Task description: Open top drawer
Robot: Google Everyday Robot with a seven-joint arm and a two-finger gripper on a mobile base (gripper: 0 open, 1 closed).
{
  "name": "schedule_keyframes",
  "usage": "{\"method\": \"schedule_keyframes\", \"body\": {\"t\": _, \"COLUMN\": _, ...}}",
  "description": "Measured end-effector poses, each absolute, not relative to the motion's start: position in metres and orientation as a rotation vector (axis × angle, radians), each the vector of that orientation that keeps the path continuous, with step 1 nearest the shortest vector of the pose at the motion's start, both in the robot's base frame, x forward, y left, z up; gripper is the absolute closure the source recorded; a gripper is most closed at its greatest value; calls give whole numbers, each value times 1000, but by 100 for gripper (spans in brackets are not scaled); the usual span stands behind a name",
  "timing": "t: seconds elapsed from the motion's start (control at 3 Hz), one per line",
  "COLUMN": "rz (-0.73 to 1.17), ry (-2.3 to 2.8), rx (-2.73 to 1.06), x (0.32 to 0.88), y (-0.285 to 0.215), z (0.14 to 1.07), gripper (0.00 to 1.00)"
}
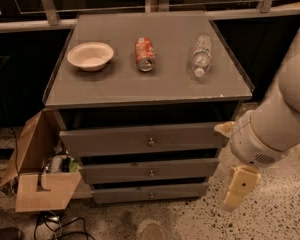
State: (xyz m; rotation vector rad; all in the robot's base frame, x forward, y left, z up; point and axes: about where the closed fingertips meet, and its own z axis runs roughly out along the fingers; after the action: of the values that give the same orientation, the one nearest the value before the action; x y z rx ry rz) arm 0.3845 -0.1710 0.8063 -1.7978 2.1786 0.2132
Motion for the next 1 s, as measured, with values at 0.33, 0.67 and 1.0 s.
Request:
{"method": "schedule_keyframes", "body": {"t": 0.33, "rz": 214, "ry": 2182, "rx": -1798, "x": 383, "y": -171, "z": 803, "gripper": 0}}
{"method": "schedule_keyframes", "body": {"t": 0.67, "rz": 258, "ry": 2188, "rx": -1784, "x": 382, "y": -166, "z": 795, "gripper": 0}}
{"method": "schedule_keyframes", "body": {"t": 1.0, "rz": 322, "ry": 2187, "rx": -1730, "x": 397, "y": -143, "z": 769, "gripper": 0}}
